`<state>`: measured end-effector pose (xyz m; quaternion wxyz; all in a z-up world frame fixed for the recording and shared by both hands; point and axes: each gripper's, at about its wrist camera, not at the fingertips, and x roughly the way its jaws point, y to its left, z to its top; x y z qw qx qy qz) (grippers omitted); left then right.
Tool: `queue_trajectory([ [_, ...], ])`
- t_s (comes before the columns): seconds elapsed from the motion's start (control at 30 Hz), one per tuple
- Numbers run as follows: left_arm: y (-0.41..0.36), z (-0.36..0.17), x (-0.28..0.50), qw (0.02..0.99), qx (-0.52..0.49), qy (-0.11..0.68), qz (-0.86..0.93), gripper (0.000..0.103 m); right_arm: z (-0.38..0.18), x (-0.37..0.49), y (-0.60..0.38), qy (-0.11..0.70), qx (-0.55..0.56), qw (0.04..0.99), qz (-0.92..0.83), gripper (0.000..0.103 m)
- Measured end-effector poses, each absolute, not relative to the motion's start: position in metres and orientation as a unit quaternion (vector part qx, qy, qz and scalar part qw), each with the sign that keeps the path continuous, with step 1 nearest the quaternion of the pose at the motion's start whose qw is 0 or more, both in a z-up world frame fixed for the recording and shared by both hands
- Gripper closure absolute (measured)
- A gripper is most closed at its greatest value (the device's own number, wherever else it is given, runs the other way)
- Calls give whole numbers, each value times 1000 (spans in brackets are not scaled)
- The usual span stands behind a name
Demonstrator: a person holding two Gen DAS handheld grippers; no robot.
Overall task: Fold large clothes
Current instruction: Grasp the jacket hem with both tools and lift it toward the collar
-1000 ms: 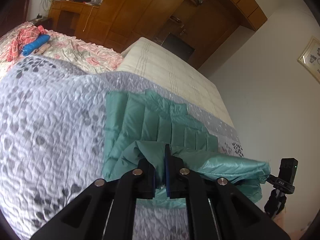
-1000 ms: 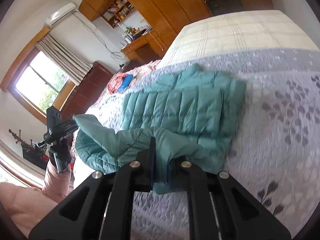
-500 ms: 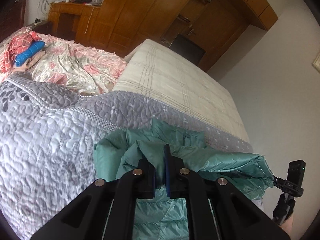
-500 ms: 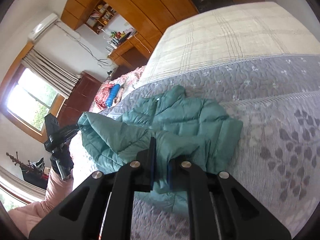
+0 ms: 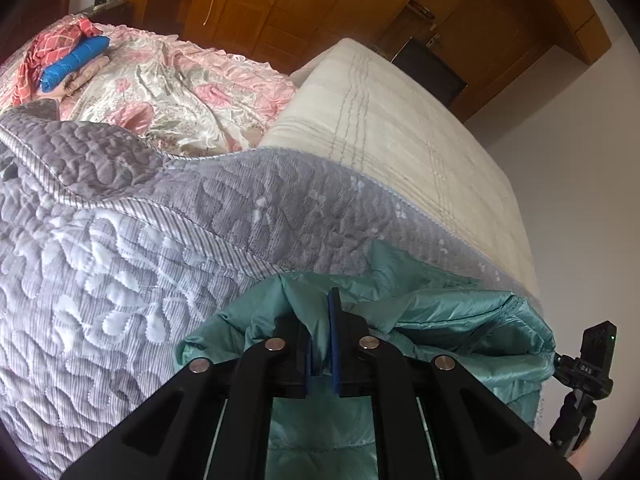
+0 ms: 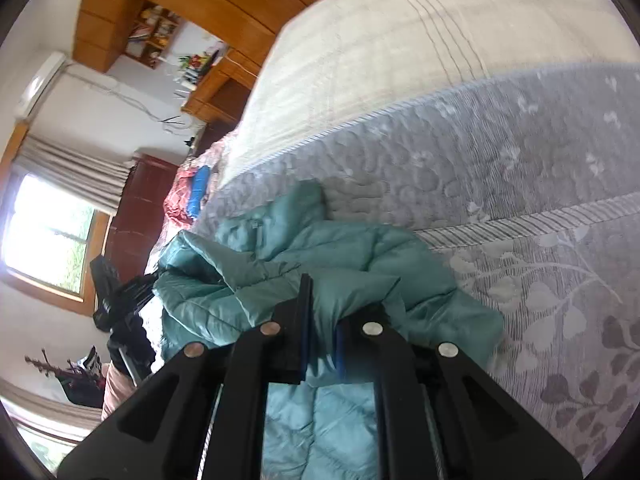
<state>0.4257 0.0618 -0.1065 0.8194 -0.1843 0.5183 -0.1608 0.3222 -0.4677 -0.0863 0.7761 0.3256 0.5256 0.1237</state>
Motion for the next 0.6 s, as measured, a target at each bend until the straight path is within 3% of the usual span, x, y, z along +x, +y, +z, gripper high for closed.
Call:
queue_trajectory([
  [0.2, 65, -119, 435, 800, -199, 542, -163, 92, -102, 321, -478, 535, 357, 758, 113, 83],
  [0.27, 71, -113, 433, 794, -216, 541, -176, 92, -91, 312, -484, 519, 367, 763, 118, 66],
  [0.33, 80, -102, 427, 790, -231, 535, -191, 86, -77, 301, -492, 500, 363, 779, 109, 37],
  [0.43, 87, -88, 416, 795, -224, 524, -205, 76, -62, 285, -493, 487, 359, 786, 128, 39],
  [0.5, 89, -79, 400, 807, -198, 516, -206, 63, -56, 271, -488, 488, 341, 793, 130, 39],
  [0.6, 100, -73, 383, 820, -188, 506, -191, 58, -57, 247, -476, 502, 316, 794, 131, 39],
])
